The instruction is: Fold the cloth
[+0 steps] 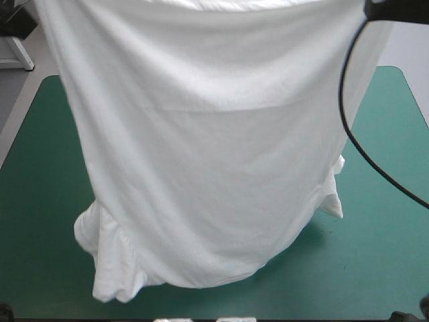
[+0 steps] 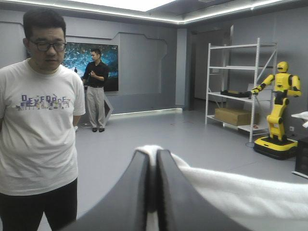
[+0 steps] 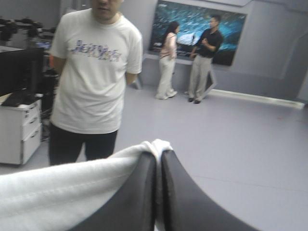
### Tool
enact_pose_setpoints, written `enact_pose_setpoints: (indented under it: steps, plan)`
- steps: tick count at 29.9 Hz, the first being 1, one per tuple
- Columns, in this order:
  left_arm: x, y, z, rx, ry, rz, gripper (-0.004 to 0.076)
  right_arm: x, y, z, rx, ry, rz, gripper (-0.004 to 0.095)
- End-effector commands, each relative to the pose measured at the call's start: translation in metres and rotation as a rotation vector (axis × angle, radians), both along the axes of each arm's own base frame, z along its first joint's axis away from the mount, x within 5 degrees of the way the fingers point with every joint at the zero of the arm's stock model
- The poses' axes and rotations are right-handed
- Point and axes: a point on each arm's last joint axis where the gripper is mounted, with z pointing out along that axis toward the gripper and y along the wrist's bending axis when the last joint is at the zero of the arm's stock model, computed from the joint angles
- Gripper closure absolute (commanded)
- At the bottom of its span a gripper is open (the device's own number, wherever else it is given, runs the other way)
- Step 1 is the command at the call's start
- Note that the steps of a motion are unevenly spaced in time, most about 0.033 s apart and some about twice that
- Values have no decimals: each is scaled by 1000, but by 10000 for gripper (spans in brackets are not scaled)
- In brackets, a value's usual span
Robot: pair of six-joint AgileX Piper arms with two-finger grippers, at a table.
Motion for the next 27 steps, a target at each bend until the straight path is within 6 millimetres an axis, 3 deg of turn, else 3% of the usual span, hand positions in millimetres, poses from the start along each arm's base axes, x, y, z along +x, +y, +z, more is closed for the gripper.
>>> enact_pose_setpoints:
  steps: [1,4,7,10,14,19,23,27]
  plan:
    - [36,5,5,-68,-121,60,734,26,10,8,-11,-172,-88,925]
    - [74,7,-5,-79,-132,101,734,66,14,-4,15,-146,-68,925]
    - [101,9,-13,-57,-166,154,734,106,10,-16,39,-135,-20,925]
    - [120,13,-15,-70,-227,204,734,133,7,-18,54,-221,32,925]
    - [128,16,-11,-107,-312,239,734,141,7,-12,41,-379,62,924]
    - [132,4,-7,-62,-360,226,734,149,8,-19,50,-317,57,925]
    - [152,-9,-24,-1,-280,183,734,164,10,-36,66,-186,47,925]
    - [184,-16,-52,83,-148,156,734,189,11,-62,78,-14,27,925]
